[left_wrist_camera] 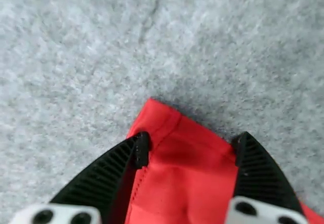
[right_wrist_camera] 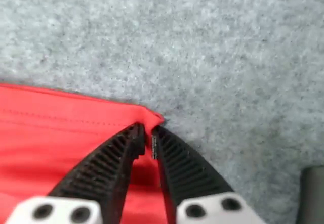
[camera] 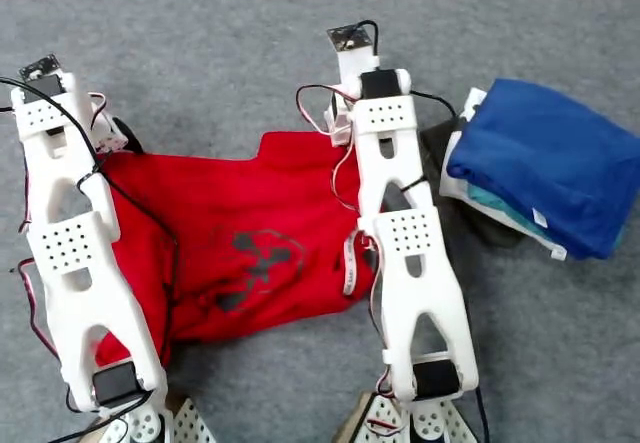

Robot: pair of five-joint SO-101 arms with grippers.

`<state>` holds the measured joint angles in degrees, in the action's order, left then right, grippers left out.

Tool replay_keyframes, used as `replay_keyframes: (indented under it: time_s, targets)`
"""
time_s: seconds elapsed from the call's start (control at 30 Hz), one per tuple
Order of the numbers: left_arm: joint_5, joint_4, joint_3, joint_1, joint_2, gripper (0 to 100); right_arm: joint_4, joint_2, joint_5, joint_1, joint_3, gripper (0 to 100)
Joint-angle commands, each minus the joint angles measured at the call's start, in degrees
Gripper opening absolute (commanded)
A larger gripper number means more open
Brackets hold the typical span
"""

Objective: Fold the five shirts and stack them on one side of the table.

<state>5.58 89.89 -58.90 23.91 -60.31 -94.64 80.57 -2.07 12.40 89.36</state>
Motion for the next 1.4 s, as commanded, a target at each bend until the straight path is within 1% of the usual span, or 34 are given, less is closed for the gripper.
replay_keyframes:
  time_s: [0.0,0.07,0.17,0.3,0.47,0.67,0.83,0.97,1.07,1.17,1.37]
  targets:
    - [0.3,-1.1,-1.2,0.6,0.0,28,-0.2,-0.1,-0.5,-0.2,1.3,2.5]
    - [0.3,-1.1,-1.3,0.5,0.0,28,0.0,-0.3,-0.5,-1.0,1.3,0.3]
    - [0.4,-1.0,-3.3,0.4,-0.6,28,0.1,-0.4,-0.5,-1.6,1.8,0.5]
    - [0.4,-1.0,-3.7,0.4,-0.7,28,-2.7,-1.0,-0.2,-1.5,6.8,0.5]
    - [0.5,-0.7,-4.0,0.7,-0.7,28,-4.4,-8.4,-0.4,-1.5,6.4,0.5]
    - [0.5,-0.6,-4.1,1.3,-0.7,28,-1.4,-17.8,-0.5,-2.9,6.4,0.7]
    - [0.5,-0.6,-4.2,1.3,-0.7,28,0.8,-16.9,-0.4,-3.7,6.0,0.5]
    - [0.8,-0.9,-4.2,1.3,-0.7,28,5.6,-10.2,-0.2,-3.6,5.9,0.5]
    - [5.0,-1.0,-4.2,1.4,-0.5,28,9.9,-3.7,-0.1,-3.6,6.2,0.5]
    - [10.0,-0.9,-4.8,1.6,0.0,28,11.3,-2.9,-0.1,-3.7,6.3,0.5]
    - [20.6,3.3,-14.2,1.8,0.2,28,11.1,-3.1,-0.1,-4.0,6.2,0.5]
